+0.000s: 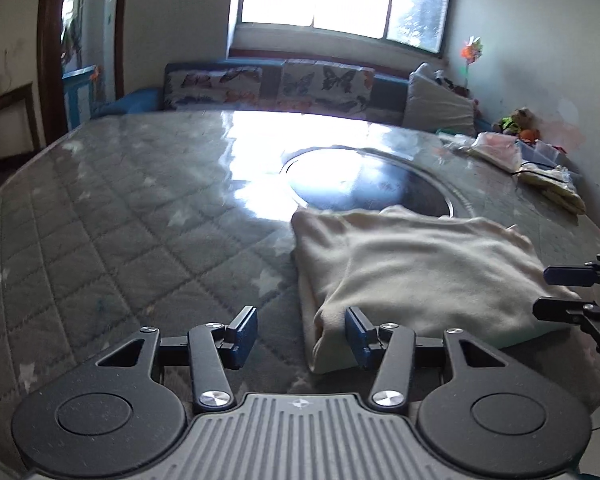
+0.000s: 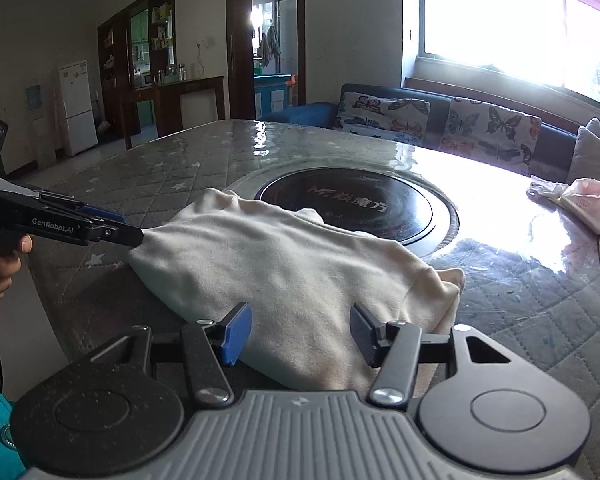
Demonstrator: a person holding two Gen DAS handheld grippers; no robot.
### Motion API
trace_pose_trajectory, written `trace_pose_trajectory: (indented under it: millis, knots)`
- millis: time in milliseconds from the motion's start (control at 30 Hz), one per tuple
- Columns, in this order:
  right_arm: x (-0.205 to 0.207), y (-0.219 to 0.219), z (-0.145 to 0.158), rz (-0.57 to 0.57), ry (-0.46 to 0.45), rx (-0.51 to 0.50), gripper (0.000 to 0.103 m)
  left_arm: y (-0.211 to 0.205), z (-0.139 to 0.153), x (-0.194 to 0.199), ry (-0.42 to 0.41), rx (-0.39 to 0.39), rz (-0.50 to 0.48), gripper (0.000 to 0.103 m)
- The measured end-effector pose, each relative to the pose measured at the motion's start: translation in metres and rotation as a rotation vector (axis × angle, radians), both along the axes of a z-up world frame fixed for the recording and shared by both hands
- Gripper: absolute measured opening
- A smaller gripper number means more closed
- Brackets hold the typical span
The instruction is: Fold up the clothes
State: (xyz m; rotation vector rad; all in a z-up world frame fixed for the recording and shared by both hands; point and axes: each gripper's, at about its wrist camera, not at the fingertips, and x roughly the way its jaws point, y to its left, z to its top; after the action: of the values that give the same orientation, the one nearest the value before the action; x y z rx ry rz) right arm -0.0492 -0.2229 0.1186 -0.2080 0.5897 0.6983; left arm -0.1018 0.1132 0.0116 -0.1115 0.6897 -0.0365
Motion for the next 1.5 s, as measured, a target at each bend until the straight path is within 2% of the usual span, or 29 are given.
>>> trace_pose_trajectory:
  millis: [167, 300, 567, 800, 900, 1000, 1200, 1333, 1400, 1500]
  knots:
    - [0.0, 0.003, -0.003, 0.008, 0.005, -0.021, 0.056, 0.002, -0.001, -0.003, 0.009, -0.006, 0.002, 0.052]
    - [0.001, 0.002, 0.003, 0.007, -0.014, -0.002, 0.057, 0.0, 0.012, -0.008, -0.045, -0.002, -0.006, 0.052]
    - [0.005, 0.01, -0.004, 0.015, 0.002, -0.004, 0.057, 0.01, -0.003, -0.005, 0.013, -0.031, 0.033, 0.053]
    - [0.005, 0.008, 0.0, 0.008, -0.016, 0.002, 0.062, 0.011, 0.009, -0.009, -0.03, -0.017, 0.037, 0.053]
    - [0.006, 0.008, -0.002, 0.003, -0.006, 0.002, 0.062, 0.014, 0.001, -0.006, 0.007, -0.017, 0.047, 0.053]
    - [0.005, 0.009, -0.003, 0.006, -0.003, -0.001, 0.063, 0.014, 0.001, -0.006, 0.004, -0.019, 0.047, 0.053]
    - [0.007, 0.011, 0.002, 0.001, -0.022, 0.014, 0.075, 0.011, 0.015, -0.003, -0.024, -0.014, 0.021, 0.053]
    - [0.009, 0.014, -0.001, -0.004, -0.021, 0.013, 0.085, 0.007, 0.016, 0.007, -0.005, -0.03, 0.028, 0.064]
    - [0.009, 0.016, -0.002, -0.002, -0.019, 0.012, 0.086, 0.004, 0.017, 0.011, 0.001, -0.032, 0.034, 0.067]
    - [0.008, 0.018, -0.002, 0.0, -0.024, 0.009, 0.096, 0.0, 0.019, 0.016, 0.002, -0.03, 0.047, 0.079]
